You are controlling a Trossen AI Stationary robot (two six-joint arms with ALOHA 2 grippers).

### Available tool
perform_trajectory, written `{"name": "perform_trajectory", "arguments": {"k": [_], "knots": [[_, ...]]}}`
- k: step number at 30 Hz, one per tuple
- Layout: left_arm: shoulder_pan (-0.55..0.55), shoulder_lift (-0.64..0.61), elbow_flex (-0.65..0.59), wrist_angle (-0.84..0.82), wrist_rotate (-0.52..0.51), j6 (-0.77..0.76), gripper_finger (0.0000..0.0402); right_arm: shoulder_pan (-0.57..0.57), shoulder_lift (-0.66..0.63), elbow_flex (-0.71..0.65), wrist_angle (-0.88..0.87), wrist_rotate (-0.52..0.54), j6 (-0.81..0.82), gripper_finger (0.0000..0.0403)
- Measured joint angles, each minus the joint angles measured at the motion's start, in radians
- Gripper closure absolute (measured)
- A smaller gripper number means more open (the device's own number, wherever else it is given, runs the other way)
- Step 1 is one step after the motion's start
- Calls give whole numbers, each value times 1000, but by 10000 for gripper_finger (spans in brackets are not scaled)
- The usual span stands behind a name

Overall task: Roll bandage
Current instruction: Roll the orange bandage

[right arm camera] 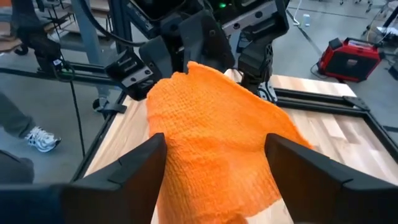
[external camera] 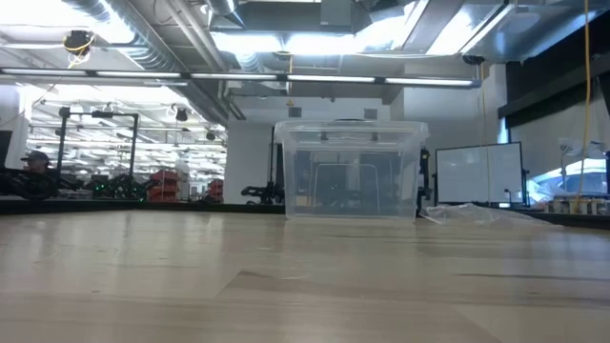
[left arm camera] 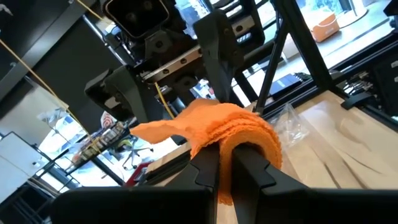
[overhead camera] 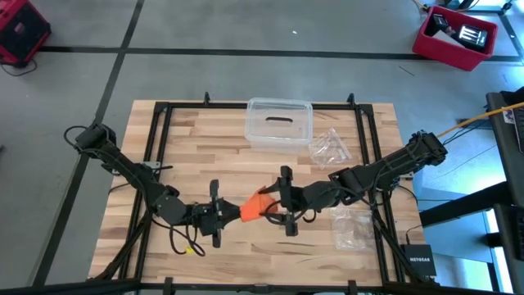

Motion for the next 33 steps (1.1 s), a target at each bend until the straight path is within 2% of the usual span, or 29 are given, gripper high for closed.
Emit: {"name": "perform_trajectory", "arguments": {"k": [11, 20, 26, 33], "knots": [[1, 0, 0, -5, -7, -18, 386, 1, 4, 0, -34, 38, -25, 107], [0, -1, 1, 4, 1, -18, 386, 0, 6, 0, -115, -128, 51, 107], [0, -1, 1, 0, 0, -29, 386, 0, -7, 0, -111, -54, 49, 107], [0, 0, 1, -10, -2, -43, 386, 1, -17, 85, -118, -45, 43, 107]]}}
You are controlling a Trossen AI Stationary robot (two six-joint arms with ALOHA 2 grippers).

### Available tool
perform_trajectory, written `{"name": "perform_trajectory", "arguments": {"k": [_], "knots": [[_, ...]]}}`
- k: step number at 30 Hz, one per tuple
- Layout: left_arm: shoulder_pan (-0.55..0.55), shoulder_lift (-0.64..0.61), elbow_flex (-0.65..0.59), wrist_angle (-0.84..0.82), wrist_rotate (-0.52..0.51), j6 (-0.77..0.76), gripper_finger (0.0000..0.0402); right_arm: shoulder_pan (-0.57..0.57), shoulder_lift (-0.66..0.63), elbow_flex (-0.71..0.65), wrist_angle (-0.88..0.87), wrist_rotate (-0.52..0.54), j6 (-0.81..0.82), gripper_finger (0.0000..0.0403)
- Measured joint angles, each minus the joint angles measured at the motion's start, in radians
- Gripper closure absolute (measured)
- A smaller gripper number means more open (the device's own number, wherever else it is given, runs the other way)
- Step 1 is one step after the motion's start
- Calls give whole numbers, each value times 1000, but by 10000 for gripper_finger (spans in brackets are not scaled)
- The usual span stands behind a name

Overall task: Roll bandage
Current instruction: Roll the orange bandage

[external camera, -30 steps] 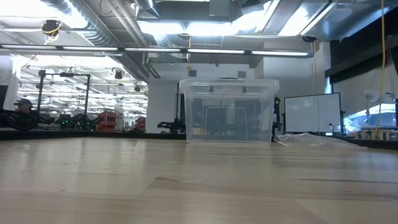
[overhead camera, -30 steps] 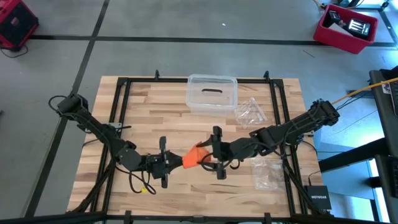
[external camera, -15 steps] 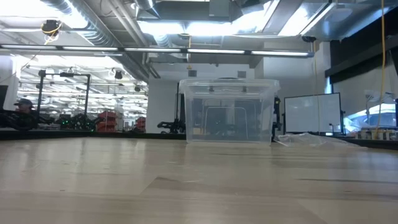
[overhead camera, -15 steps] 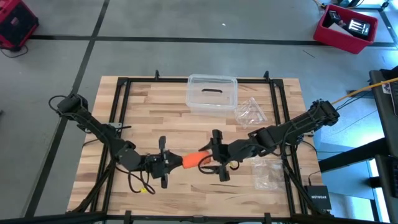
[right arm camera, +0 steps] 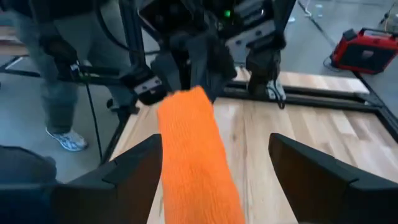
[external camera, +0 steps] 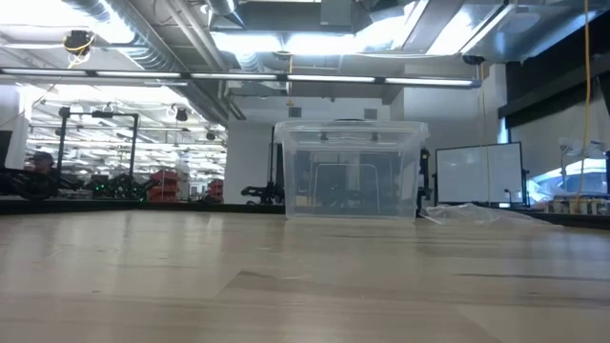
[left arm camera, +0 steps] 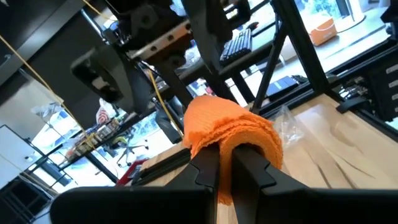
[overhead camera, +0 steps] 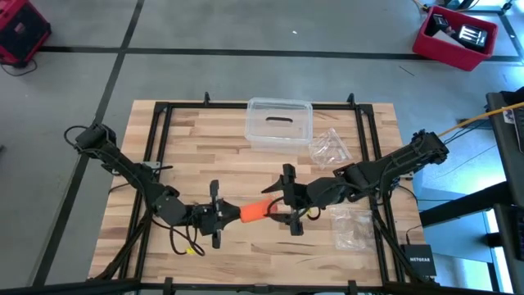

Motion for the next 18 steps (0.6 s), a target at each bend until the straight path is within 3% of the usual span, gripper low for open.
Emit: {"name": "perform_trajectory", "arguments": {"k": [10, 18], "knots": [[7, 0, 0, 6, 0, -86, 386, 2, 64, 24, 29, -74, -84, 107], [8, 0, 0, 1, 0, -124, 386, -13, 142, 24, 65, -18, -167, 107]]}}
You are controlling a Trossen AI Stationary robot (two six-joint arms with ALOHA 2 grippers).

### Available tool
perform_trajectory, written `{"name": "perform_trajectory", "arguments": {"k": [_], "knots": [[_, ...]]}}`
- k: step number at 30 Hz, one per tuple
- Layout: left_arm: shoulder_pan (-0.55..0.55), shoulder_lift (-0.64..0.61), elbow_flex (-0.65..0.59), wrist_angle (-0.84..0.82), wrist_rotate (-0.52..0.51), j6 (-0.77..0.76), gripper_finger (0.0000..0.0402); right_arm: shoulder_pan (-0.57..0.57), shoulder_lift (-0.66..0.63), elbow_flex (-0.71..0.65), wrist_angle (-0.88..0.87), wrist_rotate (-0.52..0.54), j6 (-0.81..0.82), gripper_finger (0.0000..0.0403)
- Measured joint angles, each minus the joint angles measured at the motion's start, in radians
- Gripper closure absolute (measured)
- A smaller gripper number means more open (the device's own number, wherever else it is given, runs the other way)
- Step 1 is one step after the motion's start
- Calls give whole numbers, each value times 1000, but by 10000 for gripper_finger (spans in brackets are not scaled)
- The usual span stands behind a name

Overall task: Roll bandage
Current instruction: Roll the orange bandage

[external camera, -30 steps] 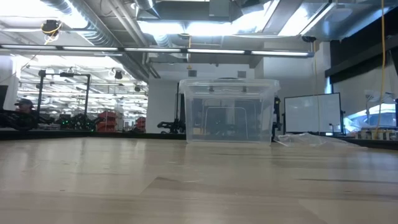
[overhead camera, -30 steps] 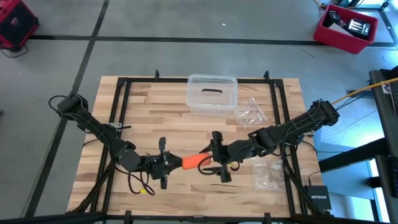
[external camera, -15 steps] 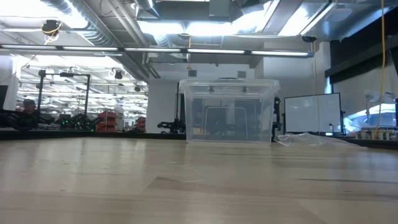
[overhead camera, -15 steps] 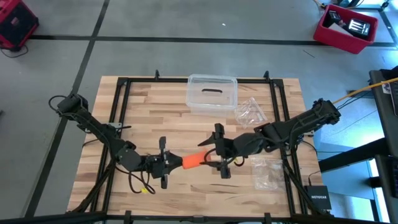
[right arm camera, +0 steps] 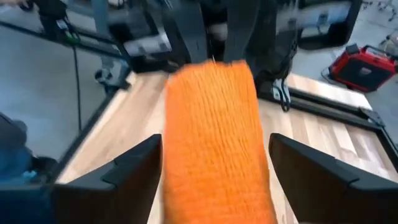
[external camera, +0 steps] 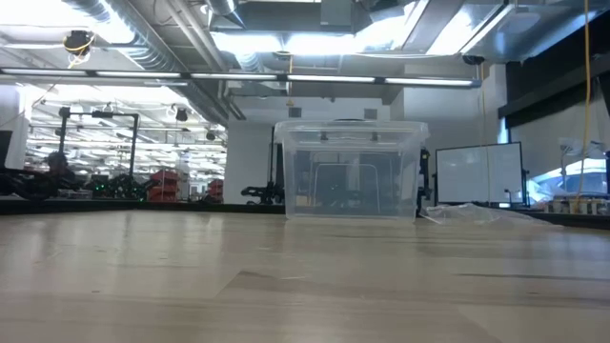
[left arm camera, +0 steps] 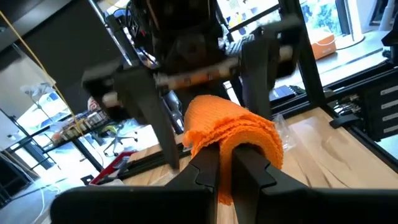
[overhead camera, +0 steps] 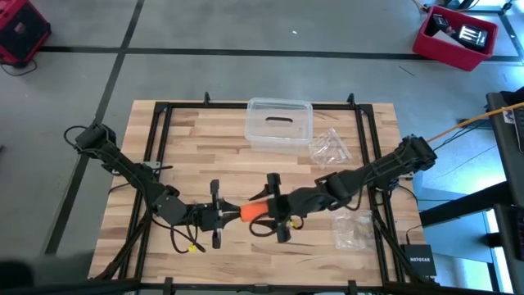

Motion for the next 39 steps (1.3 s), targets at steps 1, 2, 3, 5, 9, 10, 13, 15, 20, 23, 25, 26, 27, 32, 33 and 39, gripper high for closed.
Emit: {"name": "perform_trajectory", "arguments": {"k": [1, 2, 3, 5, 9, 10, 13, 15, 20, 23, 25, 26, 27, 32, 33, 39], "knots": [[0, 0, 0, 0, 0, 0, 386, -1, 5, -1, -4, -6, -2, 107], [0, 0, 0, 0, 0, 0, 386, -4, 10, -1, 0, -12, -3, 107], [0, 0, 0, 0, 0, -1, 386, -9, 11, -1, 3, -15, -7, 107], [1, 0, 0, 3, -1, -5, 386, -9, 16, 0, 0, -15, -7, 107], [1, 0, 0, 4, -1, -7, 386, -8, 19, 0, -15, 0, -13, 107], [1, 0, 0, 3, -1, -7, 386, -8, 19, 0, -11, 11, -18, 107], [2, 0, 0, 4, -1, -7, 386, -6, 17, 0, 2, 21, -36, 107], [6, 0, 0, 2, -1, -11, 386, -6, 17, 0, 9, 33, -49, 107], [11, 0, 0, 2, -4, -32, 386, -5, 16, 0, 19, 61, -89, 107], [18, 0, 0, 4, 0, -52, 386, 4, 16, 0, 55, 50, -121, 107], [19, 0, 0, 3, 0, -61, 386, 10, 16, 0, 64, 82, -167, 107], [19, 0, 0, 3, -1, -61, 386, 11, 16, 0, 64, 108, -180, 107], [19, 0, 0, 2, -3, -60, 386, 12, 16, 0, 64, 129, -189, 107], [19, 0, 0, 0, -6, -59, 386, 16, 16, 0, 59, 140, -217, 107], [19, 0, 0, 0, -4, -58, 386, 15, 16, 0, 63, 121, -219, 107], [17, 0, -1, -1, -7, -48, 386, 15, 15, 0, 57, 176, -237, 107]]}}
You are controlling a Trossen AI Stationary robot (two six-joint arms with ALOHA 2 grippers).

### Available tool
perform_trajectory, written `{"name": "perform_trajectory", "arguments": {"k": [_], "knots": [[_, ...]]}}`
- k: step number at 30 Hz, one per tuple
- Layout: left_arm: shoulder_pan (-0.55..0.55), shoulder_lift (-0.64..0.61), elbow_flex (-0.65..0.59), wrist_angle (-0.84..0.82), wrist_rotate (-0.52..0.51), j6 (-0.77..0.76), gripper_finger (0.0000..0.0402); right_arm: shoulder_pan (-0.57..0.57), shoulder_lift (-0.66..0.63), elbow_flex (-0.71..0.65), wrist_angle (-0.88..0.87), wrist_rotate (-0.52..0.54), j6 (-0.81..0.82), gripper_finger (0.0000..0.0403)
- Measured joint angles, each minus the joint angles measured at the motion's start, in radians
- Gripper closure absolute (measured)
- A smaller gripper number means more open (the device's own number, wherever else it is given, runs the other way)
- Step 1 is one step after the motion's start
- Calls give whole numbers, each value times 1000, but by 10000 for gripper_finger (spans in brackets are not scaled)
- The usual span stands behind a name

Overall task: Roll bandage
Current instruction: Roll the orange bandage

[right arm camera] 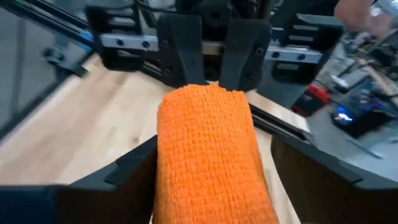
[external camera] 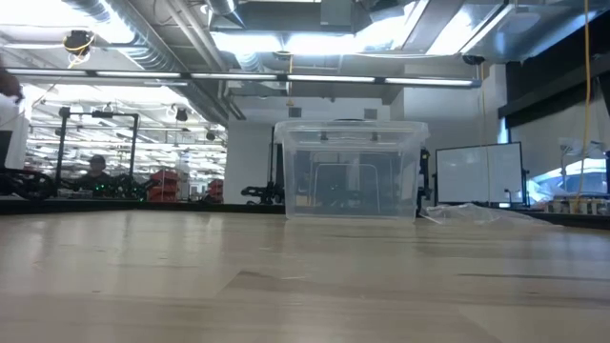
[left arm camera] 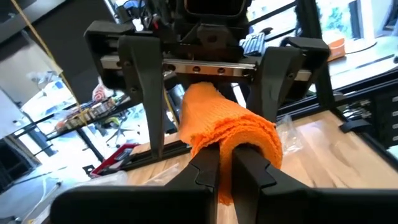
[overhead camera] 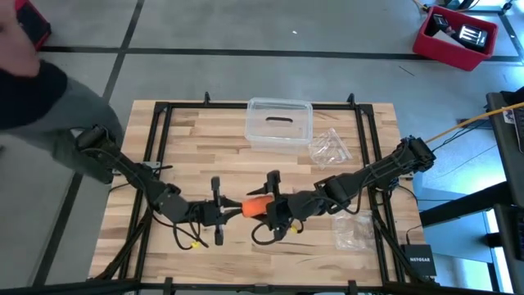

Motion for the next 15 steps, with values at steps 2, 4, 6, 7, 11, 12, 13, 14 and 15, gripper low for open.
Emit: {"name": "perform_trajectory", "arguments": {"k": [2, 4, 6, 7, 11, 12, 13, 14, 15], "knots": [[0, -1, 0, 0, -5, 3, 386, 1, 0, 0, 7, 21, -30, 107], [2, -1, 0, 5, -1, 0, 386, 1, 0, -1, 39, -2, -38, 107], [2, -2, 0, 6, 11, -7, 386, 0, 0, -1, 78, -89, -33, 107], [2, -1, 0, 1, 15, -9, 386, -1, 0, 0, 92, -126, -34, 107], [1, 1, -1, -4, 7, -8, 386, 0, -3, 0, 87, -39, -35, 107], [1, 0, -1, -4, 1, -8, 386, 0, -3, 0, 84, -17, -34, 107], [2, 0, -1, -4, 0, -8, 386, 0, -3, 0, 79, -16, -31, 107], [2, 0, -1, -5, 2, -8, 386, 0, -3, 0, 76, -32, -27, 107], [2, 0, -1, -5, 6, -8, 386, 0, -3, 0, 76, -55, -19, 107]]}}
